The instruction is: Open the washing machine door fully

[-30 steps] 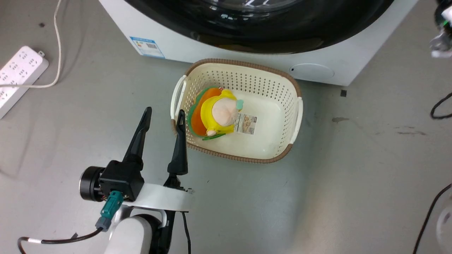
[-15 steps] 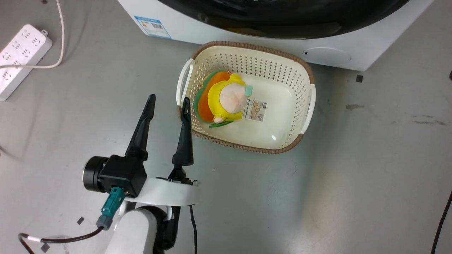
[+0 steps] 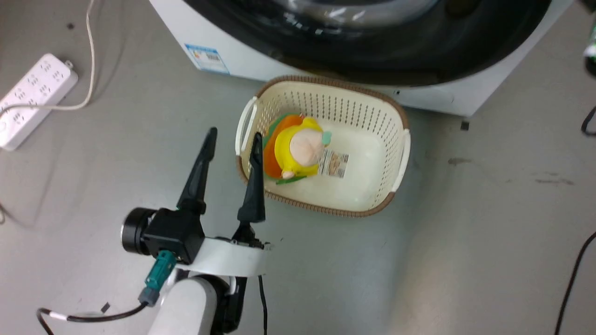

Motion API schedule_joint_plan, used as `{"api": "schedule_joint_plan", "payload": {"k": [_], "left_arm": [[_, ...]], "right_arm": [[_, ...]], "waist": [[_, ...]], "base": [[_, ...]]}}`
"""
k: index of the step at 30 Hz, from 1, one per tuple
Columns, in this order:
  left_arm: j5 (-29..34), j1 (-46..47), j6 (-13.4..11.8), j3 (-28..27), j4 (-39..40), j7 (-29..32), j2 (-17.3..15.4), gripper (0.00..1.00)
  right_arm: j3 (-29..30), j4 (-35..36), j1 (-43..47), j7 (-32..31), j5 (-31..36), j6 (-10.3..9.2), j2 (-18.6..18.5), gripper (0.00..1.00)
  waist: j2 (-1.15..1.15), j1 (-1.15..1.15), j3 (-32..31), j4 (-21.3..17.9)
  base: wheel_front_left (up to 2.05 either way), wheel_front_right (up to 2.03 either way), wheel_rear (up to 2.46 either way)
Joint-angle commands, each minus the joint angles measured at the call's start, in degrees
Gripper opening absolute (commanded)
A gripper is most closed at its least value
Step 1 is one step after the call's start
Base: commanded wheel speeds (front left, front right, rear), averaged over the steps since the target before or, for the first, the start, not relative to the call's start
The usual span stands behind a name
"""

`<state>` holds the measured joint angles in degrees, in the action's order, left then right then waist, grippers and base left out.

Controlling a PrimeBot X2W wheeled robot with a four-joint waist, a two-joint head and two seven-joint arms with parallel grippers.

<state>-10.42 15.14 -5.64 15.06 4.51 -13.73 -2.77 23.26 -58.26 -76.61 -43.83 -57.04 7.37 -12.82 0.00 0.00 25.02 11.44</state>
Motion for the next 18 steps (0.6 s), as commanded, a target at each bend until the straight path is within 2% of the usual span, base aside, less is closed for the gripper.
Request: {"api": "schedule_joint_plan", "payload": {"k": [1,7,18], "left_arm": [[-0.5,-0.9,-0.4,0.4,-0.4,-0.6,-0.1,1.00],[-0.8,-3.0,-0.2,0.1,-1.2,-1.3,-0.1,1.00],[-0.3,-6.5,0.7,-0.4,-2.6,-1.3,-0.1,1.00]], "right_arm": [[0.4,-1.4,0.7,-1.7,-1.6,0.12,0.5,0.00],[1.0,-2.5,4.2,-5.9,-4.3,0.12,2.7,0.00],[0.2,3.3,17.8,-12.2,-6.1,0.12,8.2,0.00]], "waist": [[0.00,0.00,-2.0,-0.6],[0.00,0.00,-5.8,-1.5],[0.00,0.00,-12.7,-2.1]], "base": [[0.00,0.00,0.00],[0.00,0.00,0.00],[0.00,0.00,0.00]]}}
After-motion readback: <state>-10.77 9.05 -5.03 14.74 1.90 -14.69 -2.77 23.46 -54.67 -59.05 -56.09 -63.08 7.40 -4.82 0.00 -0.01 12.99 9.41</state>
